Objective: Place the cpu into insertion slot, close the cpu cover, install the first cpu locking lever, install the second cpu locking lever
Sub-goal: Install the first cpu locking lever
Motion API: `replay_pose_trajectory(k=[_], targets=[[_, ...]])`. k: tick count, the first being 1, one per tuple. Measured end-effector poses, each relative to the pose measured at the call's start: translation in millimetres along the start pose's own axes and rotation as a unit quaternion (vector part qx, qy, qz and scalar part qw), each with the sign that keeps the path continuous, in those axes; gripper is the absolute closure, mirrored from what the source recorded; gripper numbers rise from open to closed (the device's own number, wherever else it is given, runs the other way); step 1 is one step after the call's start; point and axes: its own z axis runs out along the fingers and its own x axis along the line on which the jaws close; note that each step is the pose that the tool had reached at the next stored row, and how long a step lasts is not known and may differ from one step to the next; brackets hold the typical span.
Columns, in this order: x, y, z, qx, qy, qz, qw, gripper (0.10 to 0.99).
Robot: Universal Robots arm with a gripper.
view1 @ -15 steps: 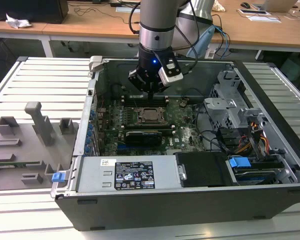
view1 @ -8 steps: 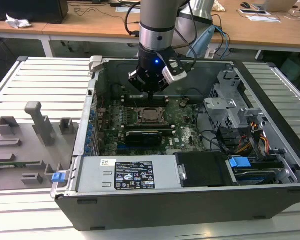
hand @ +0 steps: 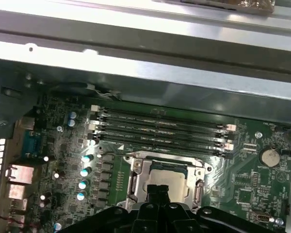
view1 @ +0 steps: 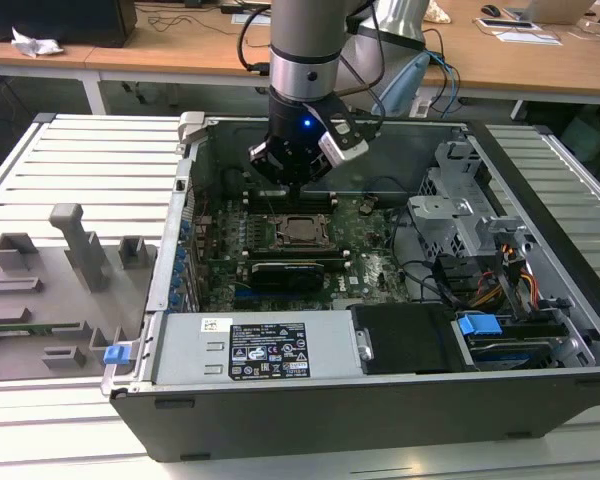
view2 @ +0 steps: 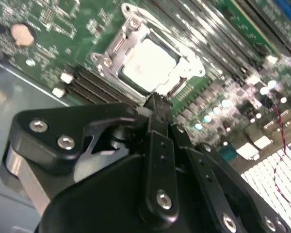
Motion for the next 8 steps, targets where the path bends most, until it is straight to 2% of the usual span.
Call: replay_pose_trajectory(k=[5, 8], targets=[[6.4, 1.1, 0.0, 0.0002, -0.0004, 0.009, 1.0, 0.98], [18.5, 2.8, 0.0, 0.0002, -0.0005, 0.01, 1.0, 0.98]])
